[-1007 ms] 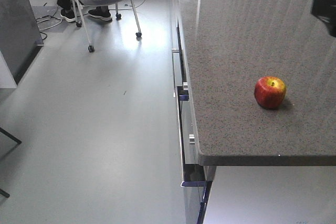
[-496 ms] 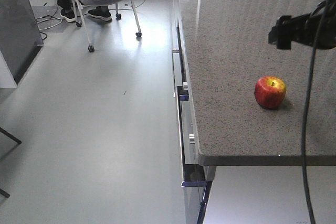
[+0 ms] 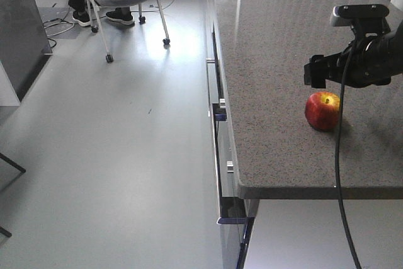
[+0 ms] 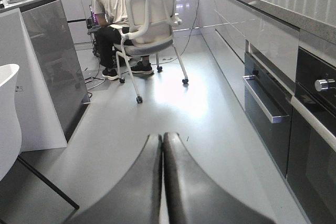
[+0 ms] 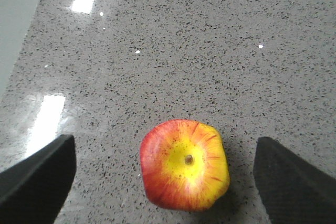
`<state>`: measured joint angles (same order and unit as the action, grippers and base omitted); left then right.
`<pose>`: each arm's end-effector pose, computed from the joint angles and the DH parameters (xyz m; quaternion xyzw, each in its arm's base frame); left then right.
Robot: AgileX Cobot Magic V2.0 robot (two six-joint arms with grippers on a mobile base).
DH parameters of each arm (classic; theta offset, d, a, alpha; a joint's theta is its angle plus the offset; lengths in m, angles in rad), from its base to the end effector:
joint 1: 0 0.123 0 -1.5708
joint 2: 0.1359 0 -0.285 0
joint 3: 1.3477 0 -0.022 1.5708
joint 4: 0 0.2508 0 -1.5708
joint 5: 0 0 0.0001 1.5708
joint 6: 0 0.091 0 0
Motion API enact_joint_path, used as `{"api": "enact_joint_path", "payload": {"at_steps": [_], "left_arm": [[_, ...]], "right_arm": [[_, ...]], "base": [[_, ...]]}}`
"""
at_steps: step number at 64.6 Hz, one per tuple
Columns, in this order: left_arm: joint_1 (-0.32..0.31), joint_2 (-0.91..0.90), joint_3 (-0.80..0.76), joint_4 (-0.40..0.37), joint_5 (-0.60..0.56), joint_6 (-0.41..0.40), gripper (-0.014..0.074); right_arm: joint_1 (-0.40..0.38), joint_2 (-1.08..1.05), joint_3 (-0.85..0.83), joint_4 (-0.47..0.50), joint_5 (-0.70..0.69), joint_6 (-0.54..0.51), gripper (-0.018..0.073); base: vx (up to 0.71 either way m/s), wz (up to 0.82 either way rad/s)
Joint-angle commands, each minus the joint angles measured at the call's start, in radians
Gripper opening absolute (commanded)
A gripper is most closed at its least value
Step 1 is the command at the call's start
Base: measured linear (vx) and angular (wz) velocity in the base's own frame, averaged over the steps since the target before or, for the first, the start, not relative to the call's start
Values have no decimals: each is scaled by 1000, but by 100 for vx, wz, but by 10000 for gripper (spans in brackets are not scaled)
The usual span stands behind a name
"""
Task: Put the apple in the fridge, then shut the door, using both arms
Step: 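Reach the right gripper down over the red-yellow apple, then close the right gripper around the apple, then lift the apple off the countertop with the right gripper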
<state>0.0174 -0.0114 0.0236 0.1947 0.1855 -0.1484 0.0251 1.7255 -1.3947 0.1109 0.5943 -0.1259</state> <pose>0.0560 0.0042 0.1893 -0.0024 0.7439 0.0335 0.6674 0.3910 0.0155 0.2895 -0.0387 0.9319 0.0273 0.3596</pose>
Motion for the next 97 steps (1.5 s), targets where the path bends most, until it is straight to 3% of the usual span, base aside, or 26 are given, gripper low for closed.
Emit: {"api": "enact_joint_path", "payload": {"at_steps": [1,15,70,84,97], "left_arm": [[-7,-15,-17,-9,-69,-4,-6],[-7,-15,-17,-9,-69,-4,-6],[-7,-15,-17,-9,-69,-4,-6],[-7,-15,-17,-9,-69,-4,-6],[-7,-15,-17,-9,-69,-4,-6]], "right_arm": [[-7,-25,-36,-13,-77,-1,644],[-7,5,-36,-60,-97,30,643],[-7,152,-36,-69,-134,29,620],[-7,153,-36,-111,-82,30,513],[-7,145,-36,-111,-80,30,335]], "base": [[0,0],[0,0],[0,0],[0,0],[0,0]]}}
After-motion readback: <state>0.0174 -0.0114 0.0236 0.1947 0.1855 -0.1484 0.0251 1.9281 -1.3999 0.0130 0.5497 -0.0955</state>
